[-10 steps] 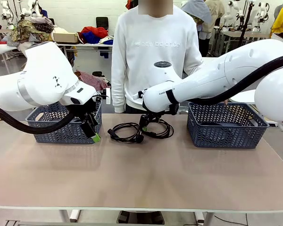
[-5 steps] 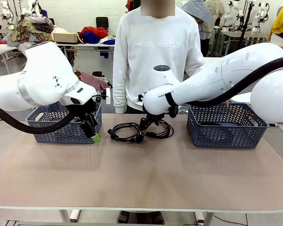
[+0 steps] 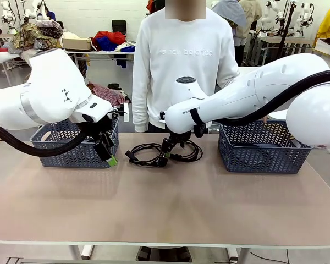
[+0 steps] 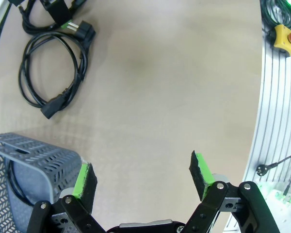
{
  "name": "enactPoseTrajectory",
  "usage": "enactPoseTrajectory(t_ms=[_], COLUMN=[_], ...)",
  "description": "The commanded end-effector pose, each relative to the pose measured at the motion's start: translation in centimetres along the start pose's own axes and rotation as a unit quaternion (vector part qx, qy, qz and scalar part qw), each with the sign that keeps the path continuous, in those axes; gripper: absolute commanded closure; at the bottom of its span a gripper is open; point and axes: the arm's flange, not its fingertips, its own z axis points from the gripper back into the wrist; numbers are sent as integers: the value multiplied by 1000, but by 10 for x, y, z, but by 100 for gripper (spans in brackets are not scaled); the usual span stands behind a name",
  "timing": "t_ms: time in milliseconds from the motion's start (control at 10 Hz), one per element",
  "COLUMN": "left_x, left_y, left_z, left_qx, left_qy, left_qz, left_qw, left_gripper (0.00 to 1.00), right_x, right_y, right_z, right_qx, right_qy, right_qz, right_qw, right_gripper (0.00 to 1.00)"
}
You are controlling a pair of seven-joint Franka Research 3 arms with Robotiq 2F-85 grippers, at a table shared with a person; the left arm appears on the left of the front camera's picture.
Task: Organize the cables according to human instructions.
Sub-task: Pick up a bundle of cables and place it in the basket indicated by the human.
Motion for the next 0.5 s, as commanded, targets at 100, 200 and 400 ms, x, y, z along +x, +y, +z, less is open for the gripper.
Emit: enactPoseTrajectory(t_ms=[100,200,400], left_x=[-2,-2,-2], left_y=[1,1,1], left_z=[2,2,2], left_qx=[-1,-1,-1], left_qy=[2,2,2], left_qz=[-1,-1,-1], left_qw=[1000,1000,1000], left_gripper=[0,0,0], right_x=[11,11,12], right_y=[0,1,1], right_z=[1,0,-1], right_qx=[-12,-11,-9], right_qy=[13,14,14], right_qz=[-14,-15,-13], right_qw=[1000,1000,1000], right_gripper=[17,19,38])
